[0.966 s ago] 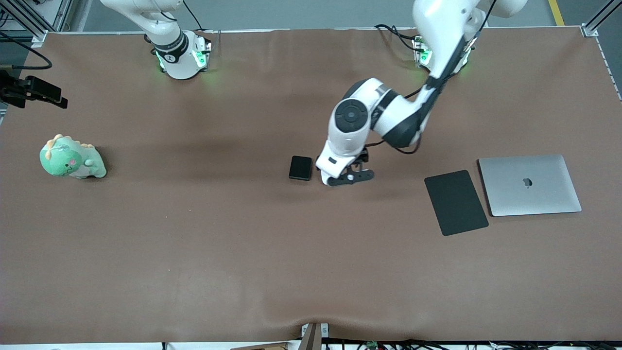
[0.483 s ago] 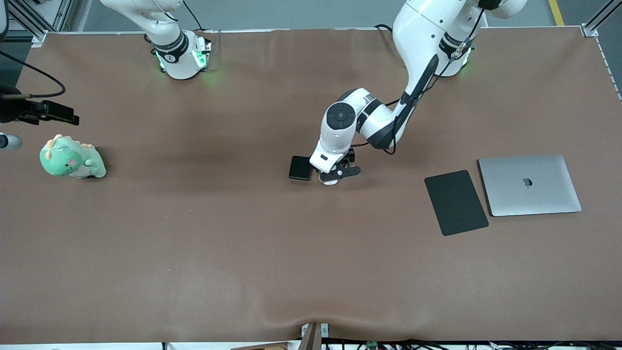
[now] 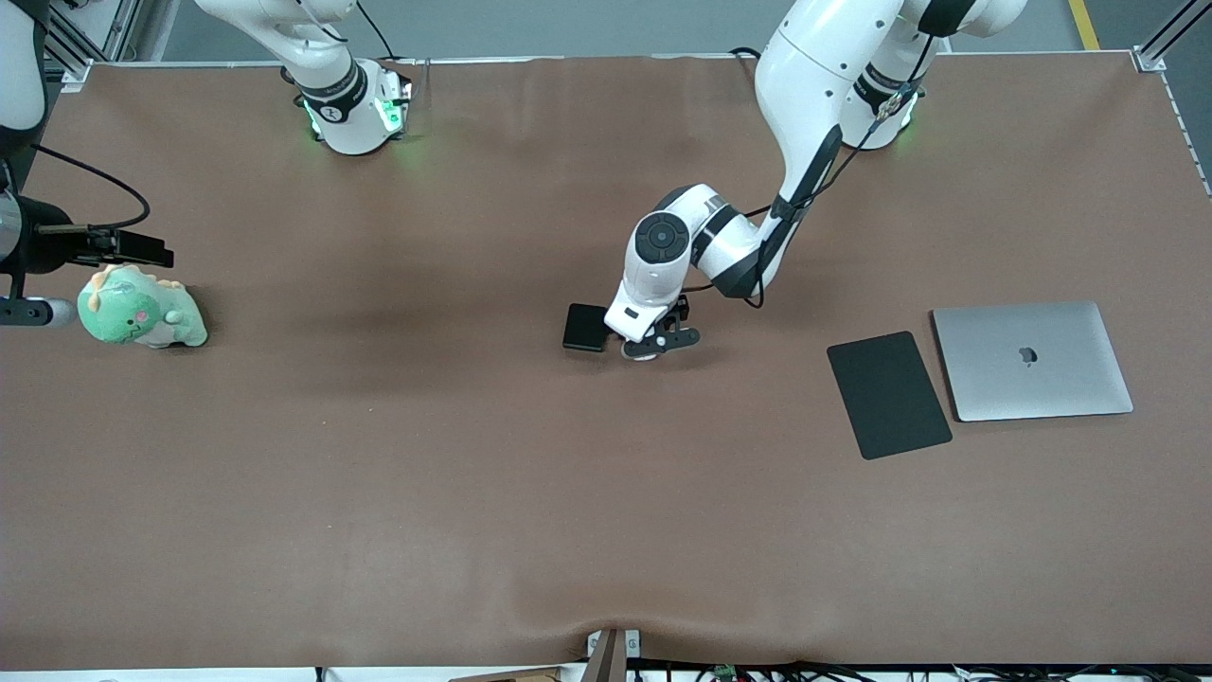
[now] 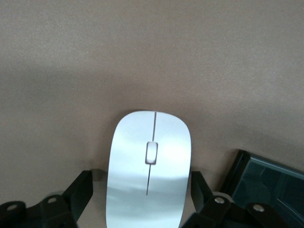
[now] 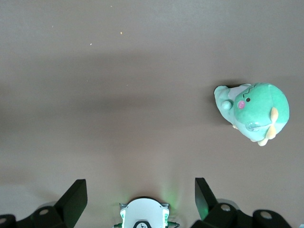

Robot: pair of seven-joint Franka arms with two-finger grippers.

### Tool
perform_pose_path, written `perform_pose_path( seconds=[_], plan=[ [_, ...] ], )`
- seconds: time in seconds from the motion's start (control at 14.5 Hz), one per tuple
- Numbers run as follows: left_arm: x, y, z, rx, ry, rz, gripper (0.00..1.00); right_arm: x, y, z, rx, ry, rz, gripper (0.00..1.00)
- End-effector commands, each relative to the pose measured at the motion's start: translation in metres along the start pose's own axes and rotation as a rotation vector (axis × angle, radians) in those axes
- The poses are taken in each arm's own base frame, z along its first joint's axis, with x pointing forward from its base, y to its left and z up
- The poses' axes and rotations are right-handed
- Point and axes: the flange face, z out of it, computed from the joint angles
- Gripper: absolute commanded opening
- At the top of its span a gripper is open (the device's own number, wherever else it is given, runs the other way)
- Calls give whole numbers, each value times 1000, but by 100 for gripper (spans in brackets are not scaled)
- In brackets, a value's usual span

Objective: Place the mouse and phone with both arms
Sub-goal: 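Lower the left gripper and grasp the white mouse, then carry the mouse to the pad while the right gripper reaches the phone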

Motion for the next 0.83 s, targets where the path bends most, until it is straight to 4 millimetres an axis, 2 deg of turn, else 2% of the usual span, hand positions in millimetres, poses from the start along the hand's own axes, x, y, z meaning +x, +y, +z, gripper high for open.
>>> perform_pose_path(
  seconds=[0.0, 0.14, 0.28, 0.48, 0.62, 0.76],
  plan=[
    [2, 2, -5, -12, 30, -18, 25, 16, -9, 8, -3, 7, -10, 100],
    [13, -3, -20, -11, 39, 4, 16, 23, -19, 13, 10, 14, -12, 100],
    [37, -18, -49, 6, 42, 54, 13, 26, -28, 22, 54, 6, 47, 100],
    [90, -68, -100, 37, 34, 125, 13, 27, -55, 24, 51, 5, 84, 100],
    [127, -113, -116, 57, 18, 148, 13, 31, -69, 29, 67, 1, 94, 100],
    [156, -163, -120, 65, 5, 171, 14, 39, -84, 40, 139, -24, 87, 100]
  ],
)
